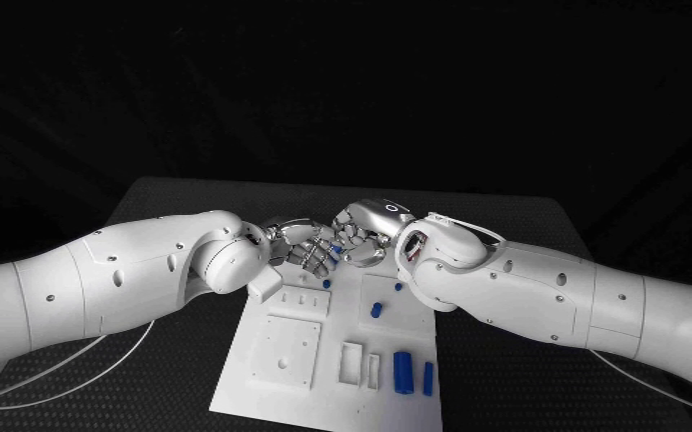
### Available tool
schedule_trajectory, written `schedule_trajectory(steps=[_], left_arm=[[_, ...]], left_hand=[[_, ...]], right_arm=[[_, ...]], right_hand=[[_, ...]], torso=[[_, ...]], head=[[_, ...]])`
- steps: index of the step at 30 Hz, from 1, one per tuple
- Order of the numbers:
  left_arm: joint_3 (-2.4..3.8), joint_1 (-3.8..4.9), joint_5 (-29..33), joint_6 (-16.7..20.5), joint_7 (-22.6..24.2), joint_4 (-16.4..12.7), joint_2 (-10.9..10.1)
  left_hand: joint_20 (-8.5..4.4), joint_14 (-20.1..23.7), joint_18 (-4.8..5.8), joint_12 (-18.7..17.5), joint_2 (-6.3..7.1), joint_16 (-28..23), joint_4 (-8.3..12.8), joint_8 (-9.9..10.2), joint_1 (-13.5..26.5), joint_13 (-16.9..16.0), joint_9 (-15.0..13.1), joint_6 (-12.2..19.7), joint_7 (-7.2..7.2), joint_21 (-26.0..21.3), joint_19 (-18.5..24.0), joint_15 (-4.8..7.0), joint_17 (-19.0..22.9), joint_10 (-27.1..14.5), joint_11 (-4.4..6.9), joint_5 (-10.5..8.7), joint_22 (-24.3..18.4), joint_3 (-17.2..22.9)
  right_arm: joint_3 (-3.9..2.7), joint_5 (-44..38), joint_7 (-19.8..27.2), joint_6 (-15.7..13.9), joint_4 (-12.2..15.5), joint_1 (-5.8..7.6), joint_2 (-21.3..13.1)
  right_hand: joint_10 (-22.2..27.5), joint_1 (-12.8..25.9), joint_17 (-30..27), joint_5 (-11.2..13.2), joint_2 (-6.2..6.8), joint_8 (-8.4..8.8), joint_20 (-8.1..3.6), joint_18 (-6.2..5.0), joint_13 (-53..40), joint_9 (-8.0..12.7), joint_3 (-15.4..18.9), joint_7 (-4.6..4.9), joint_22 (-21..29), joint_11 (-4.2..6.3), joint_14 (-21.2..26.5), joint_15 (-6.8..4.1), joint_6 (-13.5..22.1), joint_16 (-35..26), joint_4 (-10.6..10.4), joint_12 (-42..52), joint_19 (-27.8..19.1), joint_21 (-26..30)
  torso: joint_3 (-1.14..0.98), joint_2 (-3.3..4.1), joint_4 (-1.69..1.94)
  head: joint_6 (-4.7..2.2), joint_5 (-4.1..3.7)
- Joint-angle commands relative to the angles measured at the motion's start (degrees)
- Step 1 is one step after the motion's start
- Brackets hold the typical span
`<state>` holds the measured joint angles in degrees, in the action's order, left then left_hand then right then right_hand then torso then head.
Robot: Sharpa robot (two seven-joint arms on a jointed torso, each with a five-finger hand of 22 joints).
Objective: Assemble the parts on the task board
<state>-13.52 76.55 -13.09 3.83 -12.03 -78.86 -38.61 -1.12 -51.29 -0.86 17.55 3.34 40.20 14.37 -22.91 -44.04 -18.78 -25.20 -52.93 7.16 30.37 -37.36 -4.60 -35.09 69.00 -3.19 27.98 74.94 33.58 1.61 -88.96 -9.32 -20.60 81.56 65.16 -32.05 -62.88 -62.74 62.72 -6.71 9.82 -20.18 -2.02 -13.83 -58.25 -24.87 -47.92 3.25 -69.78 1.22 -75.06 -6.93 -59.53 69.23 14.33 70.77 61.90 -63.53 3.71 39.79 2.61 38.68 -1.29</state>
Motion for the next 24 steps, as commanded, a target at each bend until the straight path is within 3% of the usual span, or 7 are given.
schedule_trajectory(steps=[1,4,6,7,9,14,24], left_arm=[[0.20,0.13,0.2,-1.2,0.6,-0.5,0.4],[0.20,0.13,0.0,-1.2,0.4,-0.5,0.3],[0.20,0.13,-0.2,-1.2,0.3,-0.5,0.3],[0.20,0.13,-0.2,-1.3,0.3,-0.5,0.4],[0.20,0.13,-0.3,-1.4,0.2,-0.6,0.4],[0.20,0.13,-0.5,-1.5,0.1,-0.6,0.4],[0.20,0.13,-0.7,-1.2,0.4,-0.6,0.1]], left_hand=[[-0.30,0.0,0.46,0.2,0.61,0.3,-0.5,-0.1,-0.1,-0.1,0.0,-0.3,0.15,0.2,-0.1,0.26,0.0,-0.3,0.01,-0.94,1.2,0.0],[-0.30,0.0,0.46,0.2,0.61,0.3,-0.5,-0.1,-0.1,-0.1,0.0,-0.3,0.15,0.2,-0.1,0.26,0.0,-0.3,0.01,-0.94,1.2,0.0],[-0.29,0.0,0.47,0.3,0.82,0.4,-0.8,-0.1,-0.4,-0.1,-0.1,-0.3,0.14,0.2,-0.1,0.25,0.1,-0.4,0.00,-1.90,1.2,0.0],[-0.29,0.0,0.10,0.5,0.16,0.7,-2.1,-0.3,-2.2,-0.1,-0.4,-0.2,0.06,0.6,-0.2,0.36,0.0,-0.4,0.07,-14.16,1.2,0.1],[-0.28,0.0,0.28,0.6,0.44,0.7,-3.6,-0.2,-3.6,-0.1,-0.5,-0.3,0.07,0.4,0.0,0.30,0.2,-0.4,0.07,-15.73,1.1,0.9],[-0.41,-0.3,0.36,1.0,-1.23,1.1,-4.0,-0.3,-5.7,-0.1,-0.7,-0.8,-0.13,0.5,0.0,0.46,0.3,-0.1,0.29,-17.24,1.1,1.3],[-0.61,-0.8,0.69,1.2,-4.88,1.6,-2.9,-0.5,-9.0,0.1,-0.9,-1.9,-0.53,0.5,0.0,0.72,0.5,0.8,0.67,-17.17,1.1,1.8]], right_arm=[[0.10,-0.1,0.7,1.0,0.2,-0.11,0.2],[0.10,-0.1,0.7,1.1,0.2,-0.11,0.2],[0.11,-0.1,0.7,1.2,0.2,-0.11,0.2],[0.11,-0.1,0.7,1.2,0.2,-0.11,0.3],[0.11,-0.1,0.7,1.2,0.2,-0.11,0.2],[0.12,-0.1,0.6,1.2,0.1,-0.11,0.2],[0.13,-0.2,0.5,1.6,-0.1,-0.12,0.2]], right_hand=[[-0.3,0.1,-0.1,-0.3,-0.29,-0.40,-0.34,-1.17,-0.1,0.0,-0.1,1.61,0.1,0.20,-0.2,-0.30,-2.0,0.0,0.1,0.2,0.2,-0.3],[-0.3,0.1,-0.1,-0.3,-0.29,-0.40,-0.34,-1.17,-0.1,0.0,-0.1,1.61,0.1,0.20,-0.2,-0.30,-2.0,0.0,0.1,0.2,0.2,-0.3],[-0.3,0.1,-0.1,-0.3,-0.29,-0.40,-0.34,-1.17,-0.1,0.0,-0.1,1.61,0.1,0.20,-0.2,-0.30,-2.0,0.0,0.1,0.2,0.2,-0.3],[-0.3,0.1,-0.1,-0.3,-0.29,-0.40,-0.34,-1.17,-0.1,0.0,-0.1,1.61,0.1,0.20,-0.2,-0.30,-2.0,0.0,0.1,0.2,0.2,-0.3],[-0.3,0.1,-0.1,-0.3,-0.30,-0.41,-0.34,-1.17,-0.1,0.0,-0.1,1.61,0.1,0.20,-0.2,-0.30,-2.0,0.0,0.1,0.2,0.2,-0.3],[-0.3,0.1,-0.1,-0.4,-0.31,-0.41,-0.34,-1.17,-0.1,0.0,-0.1,1.61,0.1,0.20,-0.2,-0.30,-2.0,0.0,0.1,0.2,0.2,-0.3],[-0.3,0.1,-0.1,-0.4,-0.32,-0.41,-0.35,-1.17,-0.1,0.0,-0.1,1.60,0.1,0.21,-0.2,-0.30,-2.0,0.0,0.1,0.2,0.2,-0.3]], torso=[[0.01,0.01,0.00],[0.00,0.00,0.01],[0.00,0.01,0.00],[0.00,0.01,0.00],[0.02,0.01,-0.02],[0.01,0.03,-0.04],[0.03,0.00,0.01]], head=[[0.04,-0.01],[0.04,-0.02],[0.05,-0.03],[0.05,-0.03],[0.08,-0.02],[0.07,-0.03],[0.15,-0.07]])
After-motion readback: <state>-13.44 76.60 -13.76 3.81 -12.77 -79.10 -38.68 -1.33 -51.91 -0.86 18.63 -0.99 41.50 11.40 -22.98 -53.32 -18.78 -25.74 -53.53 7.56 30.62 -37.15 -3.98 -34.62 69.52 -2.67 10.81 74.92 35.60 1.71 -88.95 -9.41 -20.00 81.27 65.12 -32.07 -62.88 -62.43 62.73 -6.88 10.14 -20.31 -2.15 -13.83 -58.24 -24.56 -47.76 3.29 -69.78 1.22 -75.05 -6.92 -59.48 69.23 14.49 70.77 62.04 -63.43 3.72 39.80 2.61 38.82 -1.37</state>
